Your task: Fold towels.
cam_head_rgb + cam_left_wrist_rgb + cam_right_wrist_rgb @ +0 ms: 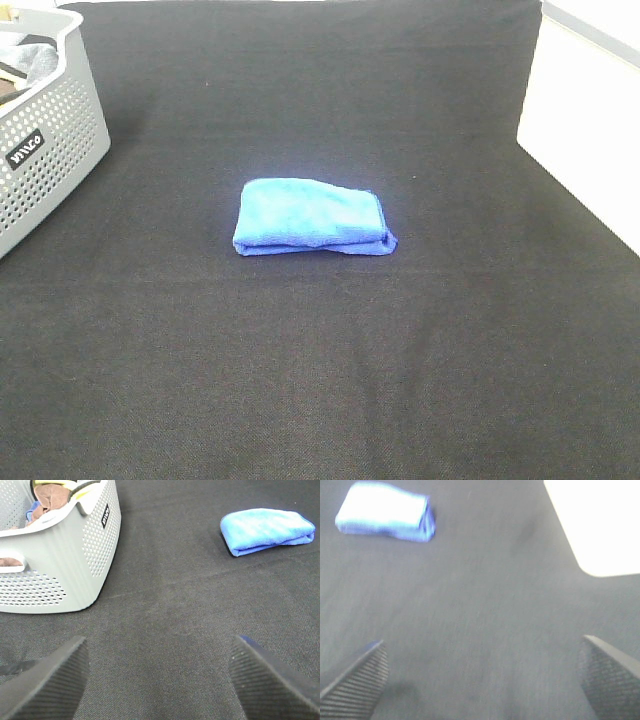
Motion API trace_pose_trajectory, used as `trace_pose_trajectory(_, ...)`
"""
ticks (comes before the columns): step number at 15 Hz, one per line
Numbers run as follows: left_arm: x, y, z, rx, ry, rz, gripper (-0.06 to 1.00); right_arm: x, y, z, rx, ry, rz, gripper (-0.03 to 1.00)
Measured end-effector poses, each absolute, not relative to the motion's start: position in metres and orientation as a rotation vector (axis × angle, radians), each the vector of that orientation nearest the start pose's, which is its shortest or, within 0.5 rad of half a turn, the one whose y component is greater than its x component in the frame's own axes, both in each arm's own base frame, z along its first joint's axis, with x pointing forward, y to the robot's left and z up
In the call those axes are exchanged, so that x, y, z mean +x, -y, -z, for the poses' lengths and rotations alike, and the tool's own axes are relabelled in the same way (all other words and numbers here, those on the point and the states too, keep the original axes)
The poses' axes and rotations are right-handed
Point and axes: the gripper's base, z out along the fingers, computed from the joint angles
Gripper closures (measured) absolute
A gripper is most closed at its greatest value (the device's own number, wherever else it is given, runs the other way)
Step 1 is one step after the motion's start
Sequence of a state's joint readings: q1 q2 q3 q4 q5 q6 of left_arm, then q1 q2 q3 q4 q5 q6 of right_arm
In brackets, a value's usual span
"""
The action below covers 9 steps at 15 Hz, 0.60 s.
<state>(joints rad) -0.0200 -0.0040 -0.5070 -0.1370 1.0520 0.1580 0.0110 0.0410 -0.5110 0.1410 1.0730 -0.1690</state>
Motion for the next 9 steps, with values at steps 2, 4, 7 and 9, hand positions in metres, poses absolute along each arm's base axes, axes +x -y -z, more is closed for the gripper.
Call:
trace_pose_trajectory(2, -0.0066, 0.0107, -0.2805, 0.186, -2.009, 0.076, 0.20, -0.0065, -0.0113, -0.2800, -0.192, -2.034, -0.073, 0.01)
trace_pose_trajectory(4, -0.0066, 0.0107, -0.2805, 0.186, -2.009, 0.076, 0.20, -0.0080, -0.0113, -0.2794, -0.192, -2.025, -0.072, 0.01)
trace_pose_trajectory(7, -0.0066, 0.0107, -0.2805, 0.186, -2.009, 0.076, 0.20, -0.0081, -0.0113, -0.2794, -0.192, -2.024, -0.072, 0.01)
trace_pose_trajectory(9, -0.0066, 0.0107, -0.2805, 0.186, -2.009, 0.076, 0.20, -0.0081, -0.0113, -0.2794, -0.192, -2.024, -0.072, 0.01)
